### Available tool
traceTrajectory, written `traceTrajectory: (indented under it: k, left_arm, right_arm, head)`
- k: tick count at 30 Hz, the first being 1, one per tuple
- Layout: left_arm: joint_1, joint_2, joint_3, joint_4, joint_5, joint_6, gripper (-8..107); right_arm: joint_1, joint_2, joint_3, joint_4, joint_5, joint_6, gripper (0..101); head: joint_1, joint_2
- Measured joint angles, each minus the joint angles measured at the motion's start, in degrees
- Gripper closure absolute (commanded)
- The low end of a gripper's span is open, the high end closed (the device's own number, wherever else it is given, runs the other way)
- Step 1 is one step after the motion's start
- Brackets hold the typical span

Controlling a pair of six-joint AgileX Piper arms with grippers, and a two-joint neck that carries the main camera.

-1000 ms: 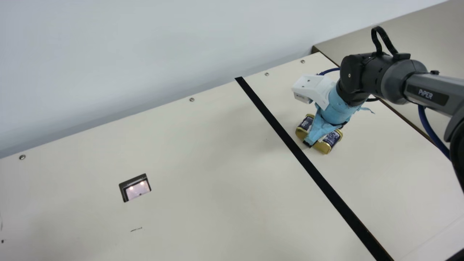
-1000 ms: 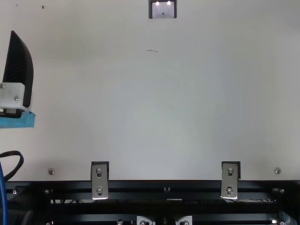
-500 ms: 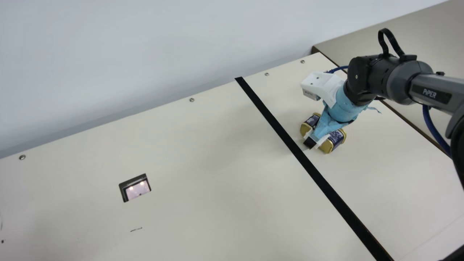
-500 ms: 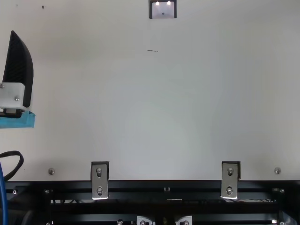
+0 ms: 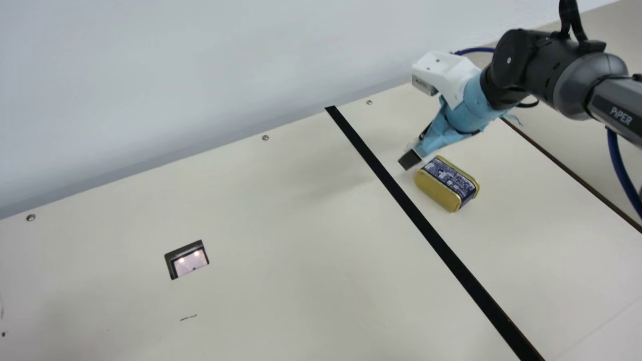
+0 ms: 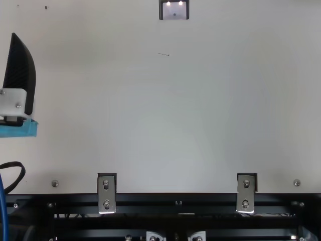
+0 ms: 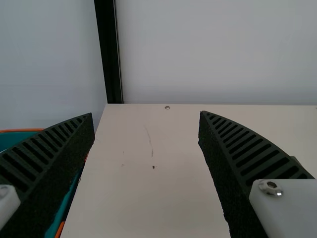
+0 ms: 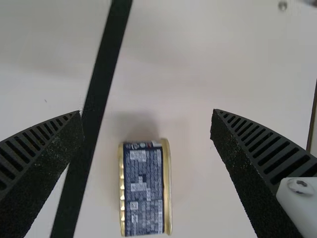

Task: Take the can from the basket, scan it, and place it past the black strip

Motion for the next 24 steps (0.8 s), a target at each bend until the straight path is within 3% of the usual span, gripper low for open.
traceTrajectory:
  k: [13, 24]
  left_arm:
    - [0.0, 0.0, 0.0, 0.0, 0.0, 0.0, 9]
    - [0.0, 0.0, 0.0, 0.0, 0.0, 0.0, 9]
  right_arm:
    - [8.2, -3.2, -2.8, 12.1, -3.4, -3.3, 0]
    - [18.2, -5.5, -2.9, 20.3, -8.7, -4.2, 0]
  head:
    - [-0.3, 0.9]
    - [-0.9, 14.4]
